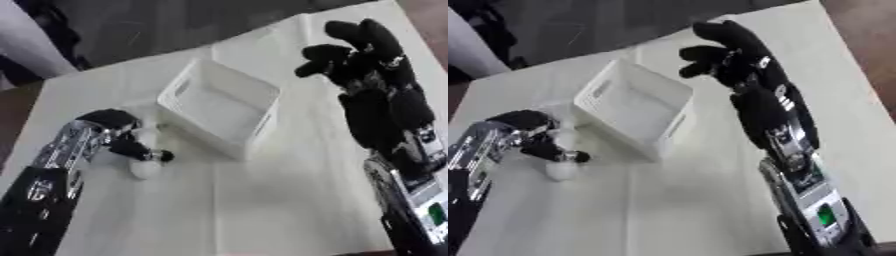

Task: Pick up objects on the table and place them in the box.

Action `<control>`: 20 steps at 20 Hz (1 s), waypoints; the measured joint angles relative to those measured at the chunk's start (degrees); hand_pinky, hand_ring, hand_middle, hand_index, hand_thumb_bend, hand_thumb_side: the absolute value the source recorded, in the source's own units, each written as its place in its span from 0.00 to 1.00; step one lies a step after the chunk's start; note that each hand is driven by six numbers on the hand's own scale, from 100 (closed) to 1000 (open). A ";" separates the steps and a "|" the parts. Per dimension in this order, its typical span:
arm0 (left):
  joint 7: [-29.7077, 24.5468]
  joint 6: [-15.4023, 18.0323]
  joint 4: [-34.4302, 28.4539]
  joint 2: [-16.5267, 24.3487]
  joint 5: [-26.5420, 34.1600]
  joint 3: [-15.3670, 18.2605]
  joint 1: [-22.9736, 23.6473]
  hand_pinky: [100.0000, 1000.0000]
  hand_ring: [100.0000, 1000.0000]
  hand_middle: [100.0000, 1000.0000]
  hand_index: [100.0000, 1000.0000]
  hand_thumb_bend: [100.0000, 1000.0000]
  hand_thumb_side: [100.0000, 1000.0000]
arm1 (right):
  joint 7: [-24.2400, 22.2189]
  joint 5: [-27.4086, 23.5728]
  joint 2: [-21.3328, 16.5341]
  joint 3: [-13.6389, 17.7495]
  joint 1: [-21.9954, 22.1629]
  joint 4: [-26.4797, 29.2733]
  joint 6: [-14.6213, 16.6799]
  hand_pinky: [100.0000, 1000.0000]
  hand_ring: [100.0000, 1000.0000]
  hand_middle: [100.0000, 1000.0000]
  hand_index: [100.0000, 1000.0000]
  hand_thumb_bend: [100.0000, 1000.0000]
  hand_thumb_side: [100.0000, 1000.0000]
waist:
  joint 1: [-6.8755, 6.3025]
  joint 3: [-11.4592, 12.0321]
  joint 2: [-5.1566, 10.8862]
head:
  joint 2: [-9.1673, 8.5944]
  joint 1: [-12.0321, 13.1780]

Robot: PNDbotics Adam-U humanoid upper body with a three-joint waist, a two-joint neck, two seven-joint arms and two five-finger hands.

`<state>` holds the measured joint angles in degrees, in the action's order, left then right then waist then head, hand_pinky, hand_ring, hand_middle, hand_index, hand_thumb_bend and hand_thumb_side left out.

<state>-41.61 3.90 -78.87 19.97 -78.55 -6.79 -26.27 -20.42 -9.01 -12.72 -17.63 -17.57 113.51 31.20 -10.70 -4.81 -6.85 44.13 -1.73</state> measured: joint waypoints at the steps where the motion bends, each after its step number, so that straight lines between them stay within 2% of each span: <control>1: 0.00 0.15 0.00 0.00 -0.37 -0.05 0.00 0.00 0.09 0.21 0.36 1.00 1.00 | -0.04 0.00 0.00 0.00 0.00 0.00 0.04 0.73 0.82 0.90 1.00 0.00 0.89 | 0.00 -0.02 0.00 | 0.00 0.06; 4: 0.01 0.68 -0.01 0.00 -1.64 -0.47 0.00 0.00 0.12 0.23 0.38 1.00 1.00 | -0.24 0.01 -0.01 0.00 0.00 0.00 0.14 0.73 0.82 0.90 1.00 0.00 0.89 | -0.01 -0.07 -0.02 | 0.00 0.25; 7: 0.16 1.34 -0.04 0.00 -2.76 -1.00 -0.01 0.00 0.18 0.28 0.45 1.00 1.00 | -0.34 0.01 -0.01 -0.01 -0.01 0.00 0.08 0.73 0.82 0.90 1.00 0.00 0.88 | -0.02 -0.15 -0.02 | 0.00 0.26; 10: 0.51 1.93 -0.19 0.00 -3.69 -1.31 0.02 0.00 0.19 0.29 0.46 1.00 1.00 | -0.37 0.01 -0.01 -0.01 -0.01 0.00 0.06 0.73 0.82 0.90 1.00 0.00 0.88 | -0.06 -0.17 -0.02 | 0.00 0.28; 11: 0.63 2.05 -0.30 0.00 -3.94 -1.40 0.05 0.00 0.20 0.29 0.46 0.87 1.00 | -0.38 0.01 -0.01 -0.01 -0.01 0.00 0.05 0.73 0.82 0.90 1.00 0.00 0.88 | -0.07 -0.17 -0.02 | 0.00 0.28; 12: 0.79 2.17 -0.44 0.00 -4.07 -1.41 0.09 0.00 0.20 0.30 0.45 0.79 0.98 | -0.42 0.01 -0.01 -0.01 -0.01 0.00 0.01 0.73 0.82 0.90 1.00 0.00 0.88 | -0.07 -0.16 -0.02 | 0.00 0.28; 13: 0.98 2.26 -0.59 0.00 -4.08 -1.42 0.14 0.00 0.23 0.30 0.41 0.30 0.64 | -0.46 0.01 -0.01 -0.01 -0.01 0.00 -0.03 0.72 0.82 0.90 1.00 0.00 0.88 | -0.07 -0.16 -0.02 | 0.00 0.29; 14: 1.40 2.28 -0.86 0.01 -4.05 -1.42 0.23 0.00 0.22 0.30 0.42 0.42 0.74 | -0.50 0.01 -0.01 -0.01 -0.01 0.00 -0.07 0.73 0.82 0.90 1.00 0.00 0.88 | -0.07 -0.11 -0.03 | 0.00 0.29; 15: 2.02 2.24 -1.25 0.01 -3.89 -1.43 0.55 0.00 0.21 0.27 0.34 0.00 0.19 | -0.54 0.01 -0.01 -0.01 -0.01 0.00 -0.12 0.72 0.82 0.90 1.00 0.00 0.88 | -0.07 -0.04 -0.04 | 0.00 0.29; 16: 2.94 2.03 -1.80 0.02 -3.48 -1.43 0.76 0.00 0.22 0.28 0.35 0.00 0.23 | -0.59 0.01 -0.01 -0.01 -0.01 0.00 -0.17 0.72 0.82 0.90 1.00 0.00 0.88 | -0.07 0.02 -0.07 | 0.00 0.29; 17: 4.01 1.70 -2.32 0.02 -3.05 -1.46 0.93 0.00 0.16 0.18 0.26 0.00 0.04 | -0.61 0.01 -0.01 -0.01 -0.01 0.00 -0.19 0.72 0.82 0.90 1.00 0.00 0.88 | -0.07 0.03 -0.07 | 0.00 0.29; 18: 5.18 1.33 -2.87 0.03 -2.73 -1.57 1.10 0.00 0.17 0.20 0.27 0.00 0.06 | -0.64 0.01 -0.01 -0.01 -0.01 0.00 -0.21 0.72 0.82 0.90 1.00 0.00 0.88 | -0.08 0.08 -0.07 | 0.00 0.29; 19: 6.42 0.93 -3.30 0.03 -2.55 -1.74 1.14 0.00 0.10 0.11 0.20 0.00 0.00 | -0.70 0.01 -0.01 -0.01 -0.01 0.00 -0.27 0.72 0.82 0.90 1.00 0.00 0.88 | -0.08 0.18 -0.07 | 0.00 0.30; 20: 7.76 0.50 -3.72 0.04 -2.54 -1.81 1.17 0.00 0.10 0.12 0.20 0.00 0.01 | -0.76 0.01 -0.01 -0.02 -0.01 0.00 -0.30 0.72 0.82 0.90 1.00 0.00 0.88 | -0.08 0.20 -0.09 | 0.00 0.30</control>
<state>-33.85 4.40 -82.59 20.01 -81.09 -8.59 -25.10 -21.18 -9.00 -12.73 -17.65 -17.58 113.51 30.90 -10.78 -4.61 -6.94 44.13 -1.43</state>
